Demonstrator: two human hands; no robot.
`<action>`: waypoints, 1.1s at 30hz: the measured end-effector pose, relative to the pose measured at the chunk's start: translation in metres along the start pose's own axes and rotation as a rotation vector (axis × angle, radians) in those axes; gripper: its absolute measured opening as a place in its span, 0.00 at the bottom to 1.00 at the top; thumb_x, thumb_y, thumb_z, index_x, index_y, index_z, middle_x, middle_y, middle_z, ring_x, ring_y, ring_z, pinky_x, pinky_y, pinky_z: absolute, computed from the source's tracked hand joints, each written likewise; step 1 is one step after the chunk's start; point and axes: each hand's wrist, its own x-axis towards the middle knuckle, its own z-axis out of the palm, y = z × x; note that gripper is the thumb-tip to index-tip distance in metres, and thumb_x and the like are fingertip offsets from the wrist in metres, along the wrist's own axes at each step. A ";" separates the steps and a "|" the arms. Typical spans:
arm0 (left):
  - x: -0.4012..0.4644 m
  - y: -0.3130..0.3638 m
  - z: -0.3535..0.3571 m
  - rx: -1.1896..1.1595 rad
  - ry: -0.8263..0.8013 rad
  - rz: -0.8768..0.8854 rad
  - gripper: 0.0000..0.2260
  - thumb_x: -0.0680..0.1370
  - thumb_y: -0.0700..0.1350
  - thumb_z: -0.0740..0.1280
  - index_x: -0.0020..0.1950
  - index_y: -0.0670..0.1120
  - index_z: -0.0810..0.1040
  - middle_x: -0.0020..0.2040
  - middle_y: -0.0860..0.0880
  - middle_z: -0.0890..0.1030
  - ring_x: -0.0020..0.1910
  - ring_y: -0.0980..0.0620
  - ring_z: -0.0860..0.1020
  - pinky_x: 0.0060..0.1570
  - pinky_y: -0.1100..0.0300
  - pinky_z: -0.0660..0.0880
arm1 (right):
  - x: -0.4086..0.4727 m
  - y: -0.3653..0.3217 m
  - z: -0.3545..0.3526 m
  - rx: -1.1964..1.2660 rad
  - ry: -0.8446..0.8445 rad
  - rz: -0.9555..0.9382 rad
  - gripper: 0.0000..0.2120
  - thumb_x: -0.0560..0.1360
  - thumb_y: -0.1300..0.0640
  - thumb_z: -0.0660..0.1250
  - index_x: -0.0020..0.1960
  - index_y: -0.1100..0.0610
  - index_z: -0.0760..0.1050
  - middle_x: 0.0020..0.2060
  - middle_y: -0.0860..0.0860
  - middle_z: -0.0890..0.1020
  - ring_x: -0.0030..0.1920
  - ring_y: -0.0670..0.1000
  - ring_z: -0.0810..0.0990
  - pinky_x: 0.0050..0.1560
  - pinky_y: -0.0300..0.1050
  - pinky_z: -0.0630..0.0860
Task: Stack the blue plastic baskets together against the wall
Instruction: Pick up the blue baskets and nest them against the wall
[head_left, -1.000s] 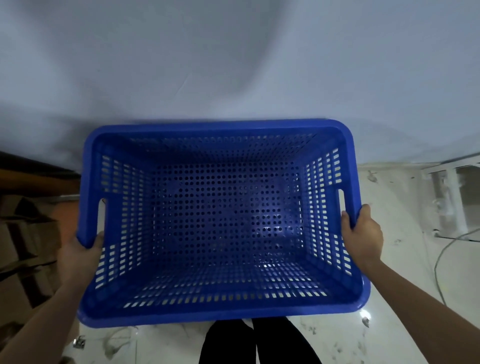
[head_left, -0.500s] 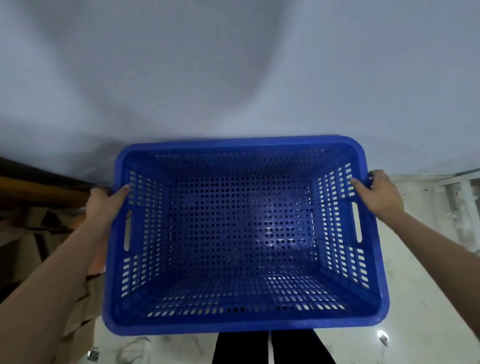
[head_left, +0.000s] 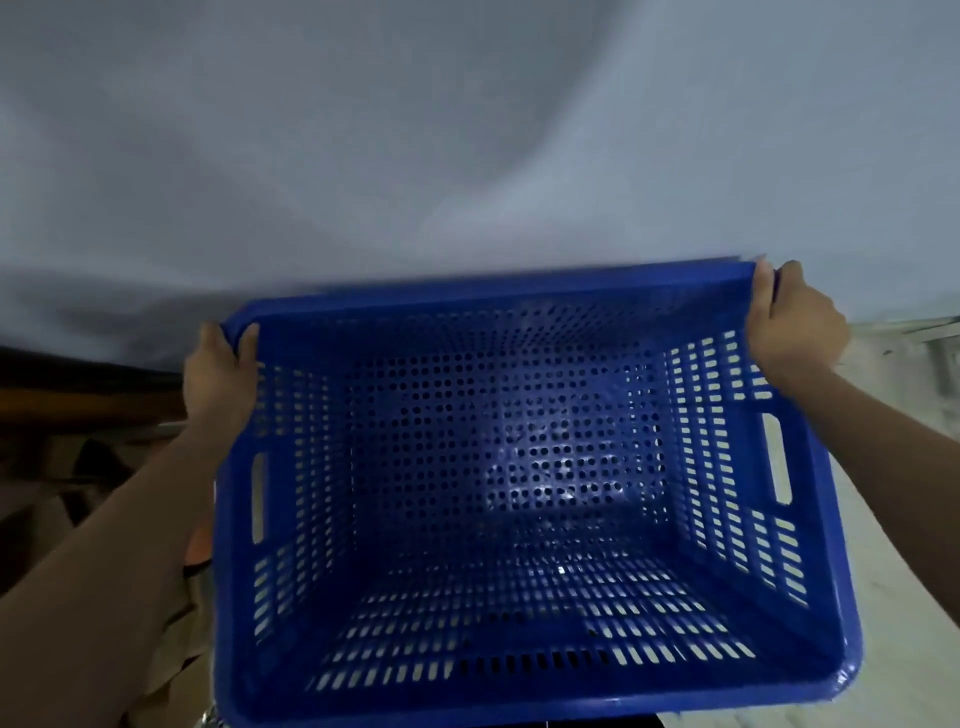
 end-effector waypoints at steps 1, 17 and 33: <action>0.001 0.000 0.001 0.001 0.004 0.015 0.15 0.82 0.55 0.56 0.49 0.43 0.65 0.34 0.47 0.68 0.29 0.46 0.68 0.26 0.54 0.64 | 0.001 0.000 -0.001 -0.002 0.010 -0.006 0.25 0.81 0.39 0.41 0.46 0.60 0.61 0.28 0.54 0.67 0.32 0.59 0.70 0.35 0.51 0.65; -0.008 0.001 0.001 0.061 0.069 0.048 0.13 0.82 0.55 0.55 0.49 0.44 0.64 0.33 0.47 0.68 0.28 0.45 0.67 0.26 0.54 0.64 | -0.008 0.001 -0.001 0.023 0.032 -0.027 0.24 0.82 0.43 0.43 0.52 0.63 0.65 0.38 0.61 0.73 0.36 0.60 0.70 0.39 0.52 0.65; -0.251 -0.152 0.005 0.189 0.004 -0.145 0.20 0.77 0.65 0.46 0.43 0.49 0.61 0.35 0.42 0.75 0.30 0.42 0.76 0.30 0.44 0.78 | -0.248 0.134 0.002 0.050 -0.107 0.101 0.17 0.80 0.42 0.48 0.45 0.56 0.57 0.28 0.57 0.74 0.26 0.61 0.75 0.31 0.55 0.76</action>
